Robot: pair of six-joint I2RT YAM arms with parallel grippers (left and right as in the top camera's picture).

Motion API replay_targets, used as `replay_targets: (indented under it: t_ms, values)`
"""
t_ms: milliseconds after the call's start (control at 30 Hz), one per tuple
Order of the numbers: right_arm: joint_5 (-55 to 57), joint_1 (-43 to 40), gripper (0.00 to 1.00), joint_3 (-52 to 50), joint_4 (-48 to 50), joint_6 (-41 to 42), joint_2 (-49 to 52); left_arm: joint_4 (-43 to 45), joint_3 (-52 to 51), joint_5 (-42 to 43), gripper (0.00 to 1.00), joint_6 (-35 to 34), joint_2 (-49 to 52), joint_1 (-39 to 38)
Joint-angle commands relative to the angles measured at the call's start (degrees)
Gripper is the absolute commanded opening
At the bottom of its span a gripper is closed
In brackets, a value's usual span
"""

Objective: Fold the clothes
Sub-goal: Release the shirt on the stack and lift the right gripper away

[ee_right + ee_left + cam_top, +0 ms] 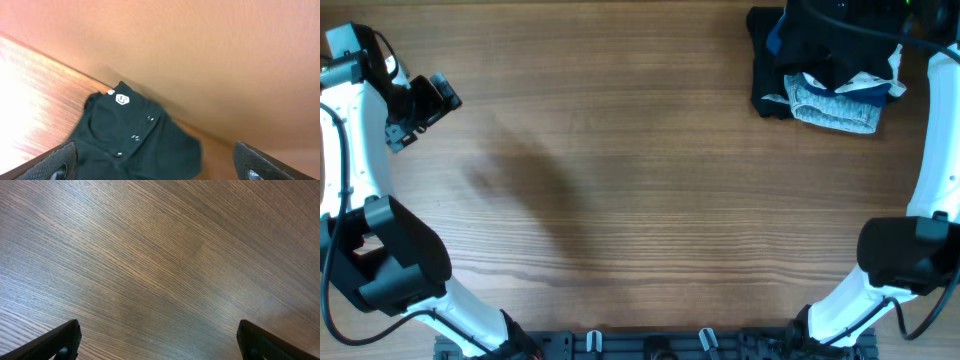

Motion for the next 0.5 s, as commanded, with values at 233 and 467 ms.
replay_targets:
  t_ms: [233,467]
  values:
    - [0.61,-3.34,1.0,0.02,4.39,21.49,17.27,1.03,-0.24,0.72,1.0,-0.72,0.13,-0.28]
    - [0.48,-3.93,1.0,-0.07,2.25,26.1,32.0,1.42,-0.24,0.72,1.0,-0.7,0.13,-0.28]
